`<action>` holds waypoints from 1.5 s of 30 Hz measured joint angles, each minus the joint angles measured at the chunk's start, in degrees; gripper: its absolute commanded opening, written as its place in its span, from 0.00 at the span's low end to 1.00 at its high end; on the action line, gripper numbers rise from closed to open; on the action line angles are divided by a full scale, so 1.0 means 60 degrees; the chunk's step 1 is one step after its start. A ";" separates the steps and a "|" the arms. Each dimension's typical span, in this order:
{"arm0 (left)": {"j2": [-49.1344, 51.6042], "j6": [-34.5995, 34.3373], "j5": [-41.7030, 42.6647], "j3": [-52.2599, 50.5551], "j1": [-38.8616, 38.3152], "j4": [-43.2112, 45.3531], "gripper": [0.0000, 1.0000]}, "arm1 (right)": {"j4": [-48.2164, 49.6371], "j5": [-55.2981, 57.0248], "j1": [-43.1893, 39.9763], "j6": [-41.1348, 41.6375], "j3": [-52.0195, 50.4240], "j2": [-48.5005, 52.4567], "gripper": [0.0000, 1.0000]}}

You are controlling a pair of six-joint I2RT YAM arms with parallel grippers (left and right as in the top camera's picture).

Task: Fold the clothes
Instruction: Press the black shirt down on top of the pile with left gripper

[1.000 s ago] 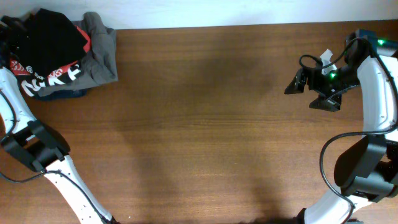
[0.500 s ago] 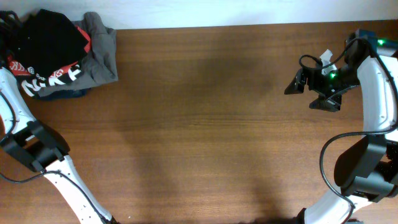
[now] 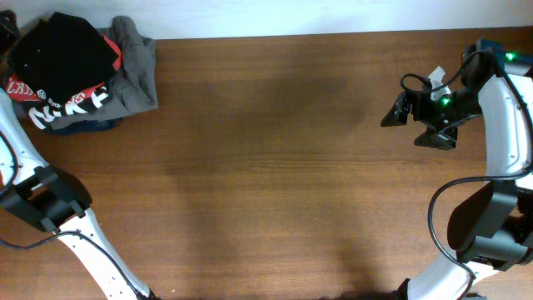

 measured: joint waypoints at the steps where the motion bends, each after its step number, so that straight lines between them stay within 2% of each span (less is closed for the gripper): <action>1: -0.0007 0.0011 -0.0058 0.0018 -0.0044 -0.0193 0.00 | -0.0004 0.0000 0.0000 -0.0004 0.0000 0.0000 0.99; 6: 0.0204 0.0514 -0.0667 0.0004 -0.0437 -0.0539 0.01 | -0.0004 0.0000 0.0000 0.0004 0.0000 0.0000 0.99; 12: 0.1257 0.0812 -0.1745 0.0007 -0.0863 -0.0605 0.01 | -0.0076 0.0000 0.0000 0.0004 0.0000 0.0000 0.98; 22: 0.1694 0.0863 -0.1472 0.0277 -0.0798 -0.0634 0.01 | -0.0120 0.0000 0.0000 0.0004 0.0000 0.0000 0.99; 31: 0.1628 0.0863 -0.1344 0.1730 -0.0790 -0.0583 0.01 | -0.0117 0.0000 0.0000 0.0000 0.0000 0.0000 0.99; 38: 0.1424 0.0860 -0.2546 0.1752 -0.0772 -0.0583 0.01 | -0.0117 0.0000 0.0000 0.0000 0.0000 0.0000 0.99; 45: 0.1424 0.0871 -0.4503 0.0186 -0.0667 0.0142 0.01 | -0.0120 0.0000 0.0000 0.0004 0.0000 0.0000 0.99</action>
